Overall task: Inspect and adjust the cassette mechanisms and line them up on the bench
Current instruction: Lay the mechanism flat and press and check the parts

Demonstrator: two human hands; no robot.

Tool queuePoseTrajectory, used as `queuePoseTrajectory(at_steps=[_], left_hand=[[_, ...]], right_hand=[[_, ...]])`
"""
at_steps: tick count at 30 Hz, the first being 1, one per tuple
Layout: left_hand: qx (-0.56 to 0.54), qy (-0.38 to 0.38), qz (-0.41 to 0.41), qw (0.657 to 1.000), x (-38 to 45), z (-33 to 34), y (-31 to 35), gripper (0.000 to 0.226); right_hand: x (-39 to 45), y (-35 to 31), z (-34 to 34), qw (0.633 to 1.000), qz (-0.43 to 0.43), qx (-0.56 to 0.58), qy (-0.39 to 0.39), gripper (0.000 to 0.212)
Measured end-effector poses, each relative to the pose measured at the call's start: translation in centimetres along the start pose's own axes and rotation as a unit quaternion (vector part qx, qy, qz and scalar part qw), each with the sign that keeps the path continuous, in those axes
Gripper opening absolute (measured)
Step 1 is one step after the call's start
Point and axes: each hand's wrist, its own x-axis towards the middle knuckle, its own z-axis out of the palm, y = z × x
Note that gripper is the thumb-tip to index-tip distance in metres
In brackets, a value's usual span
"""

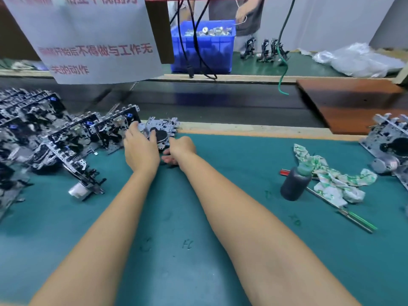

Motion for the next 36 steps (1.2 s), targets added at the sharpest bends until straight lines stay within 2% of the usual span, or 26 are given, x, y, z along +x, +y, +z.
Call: queuePoseTrajectory(at_steps=[5,8,11,13,16,20,23,27,33,36], left_hand=[[-0.004,0.046,-0.002,0.999,0.2,0.2,-0.3,0.035],[-0.027,0.031,0.015,0.999,-0.5,-0.8,0.0,0.033],[-0.092,-0.005,0.065,0.994,-2.0,-3.0,0.4,0.027],[-0.149,-0.060,0.101,0.982,-3.9,-4.7,0.9,0.024],[-0.242,-0.168,0.142,0.945,-8.0,-7.2,1.9,0.034],[-0.305,-0.303,0.152,0.890,-13.3,-8.6,2.7,0.032],[-0.325,-0.371,0.148,0.857,-16.0,-7.5,3.7,0.035],[-0.285,-0.439,0.201,0.828,-17.7,-4.9,6.1,0.032],[-0.266,-0.497,0.247,0.789,-18.5,-2.4,7.3,0.047],[-0.254,-0.547,0.250,0.757,-18.7,-2.6,5.9,0.094]], right_hand=[[-0.1,-0.7,-0.5,0.998,0.038,0.035,-0.032,0.032],[-2.2,-0.7,-1.9,0.989,0.052,0.121,-0.062,0.016],[-5.6,0.2,-4.9,0.986,0.036,0.115,-0.111,0.018],[-8.7,1.3,-7.6,0.985,0.013,0.090,-0.147,0.020],[-13.7,3.4,-11.8,0.980,-0.013,0.047,-0.193,0.021],[-19.9,6.8,-15.6,0.974,0.013,0.055,-0.217,0.021],[-22.7,9.2,-17.5,0.977,0.051,0.079,-0.192,0.019],[-23.7,11.0,-20.0,0.986,0.086,0.046,-0.134,0.028],[-24.1,11.8,-22.4,0.981,0.111,-0.039,-0.152,0.040],[-23.7,11.2,-24.1,0.991,0.052,-0.081,-0.089,0.042]])
